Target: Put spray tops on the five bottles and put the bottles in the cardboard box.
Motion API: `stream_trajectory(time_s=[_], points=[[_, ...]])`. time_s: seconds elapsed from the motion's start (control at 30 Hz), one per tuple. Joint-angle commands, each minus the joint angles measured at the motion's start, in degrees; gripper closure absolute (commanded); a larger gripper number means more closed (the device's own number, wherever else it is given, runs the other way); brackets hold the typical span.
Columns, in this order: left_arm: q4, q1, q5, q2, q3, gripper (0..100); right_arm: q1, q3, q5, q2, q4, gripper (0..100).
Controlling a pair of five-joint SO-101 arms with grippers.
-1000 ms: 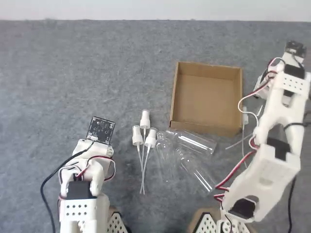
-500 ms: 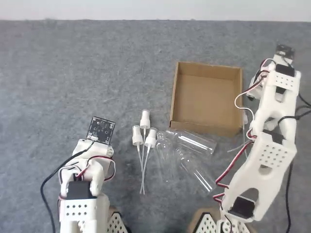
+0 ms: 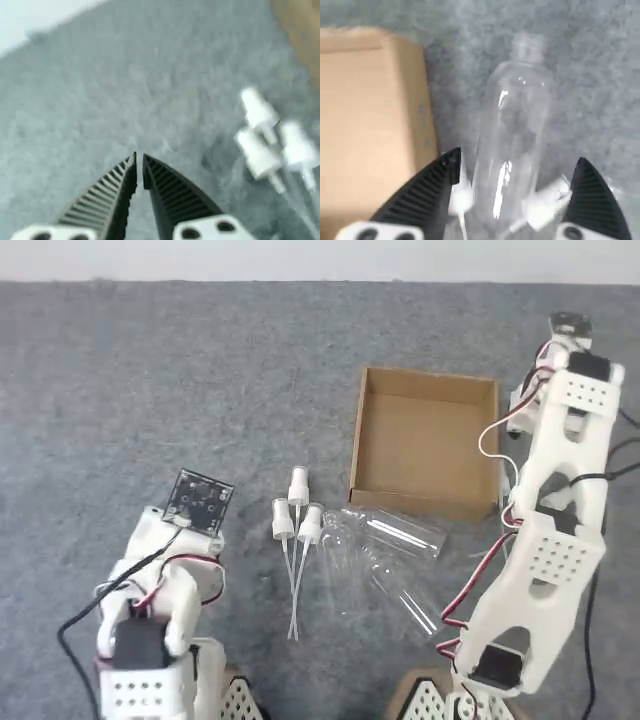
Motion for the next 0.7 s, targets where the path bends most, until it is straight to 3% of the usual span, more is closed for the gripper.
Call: stream_trajectory(time_s=[0.0, 0.23, 0.4, 0.53, 0.67], points=[[1.85, 5.36, 2.64, 14.07, -10.68, 99, 1.27, -10.81, 6.59, -1.98, 11.91, 69.1], [1.05, 14.77, 14.07, 41.76, -25.98, 88, 8.22, -13.45, 12.48, -2.07, 16.57, 69.1], [-8.35, 16.97, 22.95, 59.25, -29.93, 85, 11.56, -7.03, 17.58, -4.88, 16.48, 69.1], [-14.42, 17.05, 25.05, 71.47, -30.46, 85, 12.88, 1.58, 21.8, -10.86, 16.22, 69.1], [-15.3, 16.97, 25.05, 78.59, -32.57, 85, 14.29, 9.58, 22.86, -16.66, 12.62, 69.1]])
